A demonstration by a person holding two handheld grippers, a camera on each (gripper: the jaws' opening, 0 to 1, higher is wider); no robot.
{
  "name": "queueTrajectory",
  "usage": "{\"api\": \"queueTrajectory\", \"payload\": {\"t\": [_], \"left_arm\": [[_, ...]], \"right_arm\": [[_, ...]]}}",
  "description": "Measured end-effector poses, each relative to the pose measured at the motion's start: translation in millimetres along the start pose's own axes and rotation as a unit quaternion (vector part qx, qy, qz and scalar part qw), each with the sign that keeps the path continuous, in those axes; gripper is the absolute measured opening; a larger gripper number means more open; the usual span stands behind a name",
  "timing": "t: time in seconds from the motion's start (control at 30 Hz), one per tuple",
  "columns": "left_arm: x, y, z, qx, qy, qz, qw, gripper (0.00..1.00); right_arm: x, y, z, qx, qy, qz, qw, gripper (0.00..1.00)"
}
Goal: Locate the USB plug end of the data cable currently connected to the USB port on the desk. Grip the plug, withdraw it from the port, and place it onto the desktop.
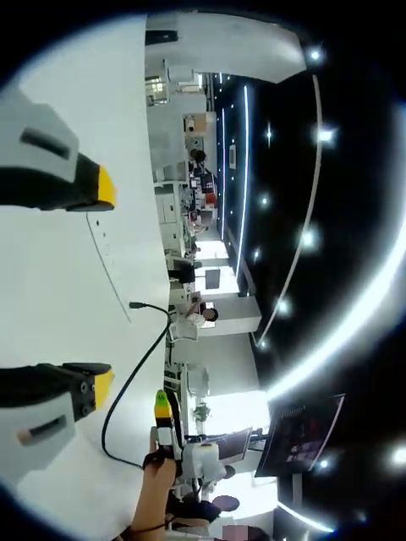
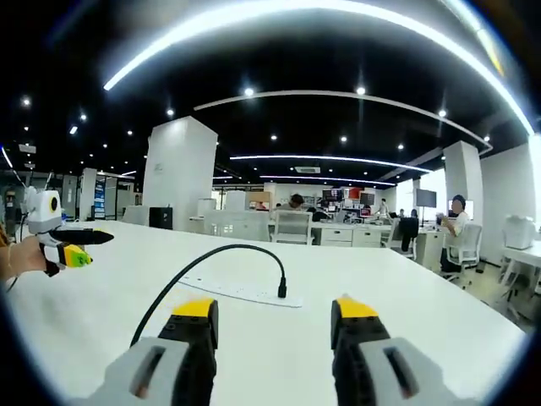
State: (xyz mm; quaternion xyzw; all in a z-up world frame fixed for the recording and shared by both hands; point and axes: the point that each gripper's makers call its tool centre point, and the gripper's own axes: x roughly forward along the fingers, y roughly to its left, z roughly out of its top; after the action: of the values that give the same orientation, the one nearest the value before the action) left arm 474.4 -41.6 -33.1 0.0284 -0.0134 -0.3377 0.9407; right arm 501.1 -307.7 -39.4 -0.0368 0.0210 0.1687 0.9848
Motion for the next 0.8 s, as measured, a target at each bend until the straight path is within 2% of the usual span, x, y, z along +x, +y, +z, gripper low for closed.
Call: {"api": "queueTrajectory", "payload": {"t": [0.5,0.8], "left_arm": [[12.4,12.4,0.5,0.000,-0.007,0.017,0.9998,0.73],[29.8,17.1,-9.2,-0.005,-0.002,0.015,0.9999,0.73]], "right_arm": [[18.9,-7.8,-11.1,-0.001,0.014,0.002,0.9999,0.54],[38.7,-9.8,-19.4,-0.001,0.025,0.003,0.9997,0.54]]}}
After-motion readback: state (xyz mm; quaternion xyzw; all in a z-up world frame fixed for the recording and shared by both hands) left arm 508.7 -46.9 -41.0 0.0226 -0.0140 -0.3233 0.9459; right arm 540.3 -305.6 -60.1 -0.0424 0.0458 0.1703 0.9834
